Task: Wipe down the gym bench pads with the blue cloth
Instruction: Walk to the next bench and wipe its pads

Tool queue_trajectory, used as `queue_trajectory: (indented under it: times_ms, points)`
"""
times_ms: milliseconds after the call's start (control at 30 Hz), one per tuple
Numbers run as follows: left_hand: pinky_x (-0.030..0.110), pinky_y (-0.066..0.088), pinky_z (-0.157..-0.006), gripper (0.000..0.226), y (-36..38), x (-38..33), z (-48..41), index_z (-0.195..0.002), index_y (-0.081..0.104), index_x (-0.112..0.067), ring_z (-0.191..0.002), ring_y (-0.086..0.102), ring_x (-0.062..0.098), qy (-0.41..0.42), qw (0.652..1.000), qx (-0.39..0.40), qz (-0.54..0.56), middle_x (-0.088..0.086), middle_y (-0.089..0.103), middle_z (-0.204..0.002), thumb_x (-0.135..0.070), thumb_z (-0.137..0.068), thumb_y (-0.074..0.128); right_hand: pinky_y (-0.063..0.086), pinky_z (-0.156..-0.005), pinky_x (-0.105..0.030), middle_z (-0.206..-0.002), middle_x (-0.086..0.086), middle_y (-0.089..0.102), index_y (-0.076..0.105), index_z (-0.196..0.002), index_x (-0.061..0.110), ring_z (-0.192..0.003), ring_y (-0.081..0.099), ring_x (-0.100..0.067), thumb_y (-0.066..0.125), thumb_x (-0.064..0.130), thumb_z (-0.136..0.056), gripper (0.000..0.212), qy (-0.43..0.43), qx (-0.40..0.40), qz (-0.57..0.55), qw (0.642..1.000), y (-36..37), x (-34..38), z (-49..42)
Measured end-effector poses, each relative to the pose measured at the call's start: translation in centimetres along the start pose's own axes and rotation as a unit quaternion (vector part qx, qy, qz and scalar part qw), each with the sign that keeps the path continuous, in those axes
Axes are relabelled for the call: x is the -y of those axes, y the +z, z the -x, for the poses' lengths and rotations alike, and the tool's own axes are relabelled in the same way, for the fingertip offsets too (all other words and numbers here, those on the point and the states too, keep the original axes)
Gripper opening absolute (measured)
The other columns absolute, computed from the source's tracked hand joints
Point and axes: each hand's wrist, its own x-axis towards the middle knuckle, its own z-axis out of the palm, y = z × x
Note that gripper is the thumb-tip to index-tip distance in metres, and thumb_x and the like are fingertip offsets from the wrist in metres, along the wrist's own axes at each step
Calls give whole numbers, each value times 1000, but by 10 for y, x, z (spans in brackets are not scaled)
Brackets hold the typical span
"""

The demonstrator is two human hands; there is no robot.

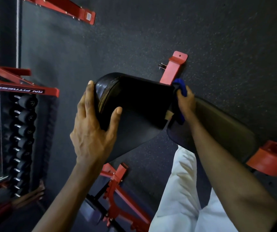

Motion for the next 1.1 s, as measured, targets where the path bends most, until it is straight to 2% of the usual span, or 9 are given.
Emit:
queue_trajectory:
  times_ms: [200, 400, 500, 567, 633, 733, 900, 1033, 1100]
  points:
    - [51, 50, -81, 81, 3, 1, 0, -162, 16, -34, -127, 55, 27, -10, 1000, -4, -14, -1, 42, -153, -67, -95, 49, 51, -96, -39, -115, -1, 69, 62, -125, 25, -108, 65, -24, 55, 37, -99, 30, 75, -55, -133, 987, 21, -27, 5]
    - [52, 50, -83, 82, 5, 1, -1, -162, 18, -31, -126, 54, 26, -10, 1000, -17, -15, 0, 44, -152, -66, -96, 51, 43, -109, -51, -142, -16, 57, 47, -148, 17, -130, 55, -34, 48, 61, -85, 76, 96, -113, -174, 973, 88, -133, -1]
    - [44, 46, -82, 82, 5, 1, 1, -163, 19, -29, -129, 50, 19, -1, 1000, -19, -6, -1, 43, -153, -65, -97, 52, 48, -93, -32, -129, -12, 62, 50, -143, 7, -119, 61, -31, 53, 35, -101, 51, 162, -87, -202, 962, 82, -98, 35]
    - [38, 41, -81, 83, 4, 2, 0, -163, 18, -28, -131, 48, 17, 10, 1000, -15, 4, -1, 42, -153, -64, -97, 53, 48, -85, -33, -119, -10, 61, 49, -141, 6, -114, 62, -31, 49, 18, -106, 37, 177, -39, -246, 952, 86, -88, 79]
    - [39, 44, -81, 84, 2, 9, 4, -163, 17, -25, -134, 47, 19, 17, 1000, -4, 12, 0, 38, -156, -64, -97, 53, 52, -93, -40, -127, -7, 63, 44, -145, 15, -116, 63, -28, 48, 19, -106, 39, 184, 28, -311, 932, 91, -91, 116]
    - [46, 49, -89, 85, -1, 30, 31, -164, 13, -25, -135, 46, 23, 1, 1000, 7, 16, 4, 39, -155, -65, -98, 50, 51, -104, -46, -141, -12, 58, 37, -152, 16, -124, 60, -30, 48, 21, -106, 48, 171, 27, -294, 940, 95, -95, 117]
    - [51, 50, -84, 85, 14, 48, 51, -163, 19, -21, -121, 53, 30, 0, 998, -52, -23, 11, 51, -140, -68, -98, 46, 57, -79, -41, -117, -19, 65, 54, -132, 2, -100, 66, -34, 45, 7, -105, 29, 197, -32, -330, 923, 95, -101, 85]
    - [49, 49, -89, 84, 24, 51, 51, -162, 25, -20, -122, 54, 29, 10, 995, -100, -22, 10, 53, -142, -69, -98, 46, 57, -75, -36, -123, -19, 65, 54, -139, 0, -96, 68, -30, 50, 13, -103, 39, 209, 53, -289, 933, 81, -130, 62]
    - [46, 46, -94, 82, 29, 54, 52, -161, 30, -20, -124, 55, 29, 18, 991, -131, -10, 7, 54, -144, -70, -98, 46, 55, -67, -30, -107, -14, 64, 59, -126, 0, -81, 64, -21, 49, 16, -104, 29, 181, 87, -234, 951, 55, -125, 78]
